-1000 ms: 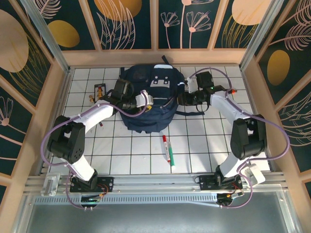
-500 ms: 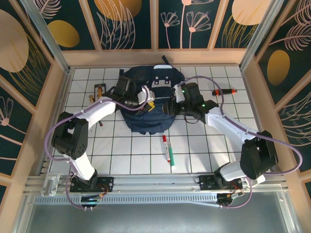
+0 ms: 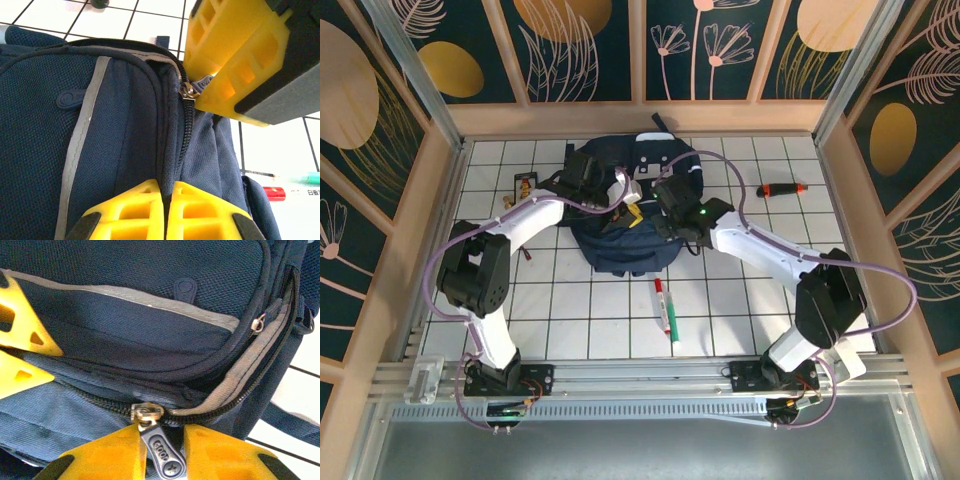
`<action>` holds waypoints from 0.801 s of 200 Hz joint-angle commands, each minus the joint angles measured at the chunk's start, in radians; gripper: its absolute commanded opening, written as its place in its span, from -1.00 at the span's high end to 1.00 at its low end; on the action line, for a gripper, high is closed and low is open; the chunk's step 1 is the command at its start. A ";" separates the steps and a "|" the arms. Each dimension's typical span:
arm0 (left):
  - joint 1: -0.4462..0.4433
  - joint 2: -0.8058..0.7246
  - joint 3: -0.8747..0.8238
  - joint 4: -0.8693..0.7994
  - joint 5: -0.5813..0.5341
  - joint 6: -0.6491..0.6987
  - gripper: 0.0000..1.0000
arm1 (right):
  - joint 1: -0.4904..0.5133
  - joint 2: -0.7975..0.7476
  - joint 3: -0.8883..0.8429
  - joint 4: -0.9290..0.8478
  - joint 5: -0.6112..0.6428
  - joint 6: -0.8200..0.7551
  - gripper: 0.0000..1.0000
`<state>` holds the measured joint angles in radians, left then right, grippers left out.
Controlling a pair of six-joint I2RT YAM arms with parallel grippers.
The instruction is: Pack books, pencil case, and school supplies into a backpack
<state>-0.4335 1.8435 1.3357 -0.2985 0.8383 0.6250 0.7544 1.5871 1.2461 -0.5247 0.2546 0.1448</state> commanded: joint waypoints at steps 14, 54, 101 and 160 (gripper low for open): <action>0.007 0.005 0.051 -0.018 0.122 -0.031 1.00 | 0.015 0.017 0.024 -0.039 0.156 -0.004 0.89; 0.009 -0.031 0.010 -0.055 0.080 0.081 1.00 | 0.003 -0.001 0.047 -0.054 0.092 -0.013 1.00; 0.009 -0.120 -0.089 -0.012 -0.053 0.179 1.00 | -0.150 -0.049 0.003 -0.049 -0.108 0.025 1.00; 0.009 -0.193 -0.186 0.068 -0.167 0.236 1.00 | -0.264 -0.038 -0.015 -0.064 -0.158 0.014 1.00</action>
<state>-0.4538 1.7302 1.2045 -0.1768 0.7036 0.7845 0.6102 1.5688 1.2537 -0.5346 -0.0479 0.1360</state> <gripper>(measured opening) 0.048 0.038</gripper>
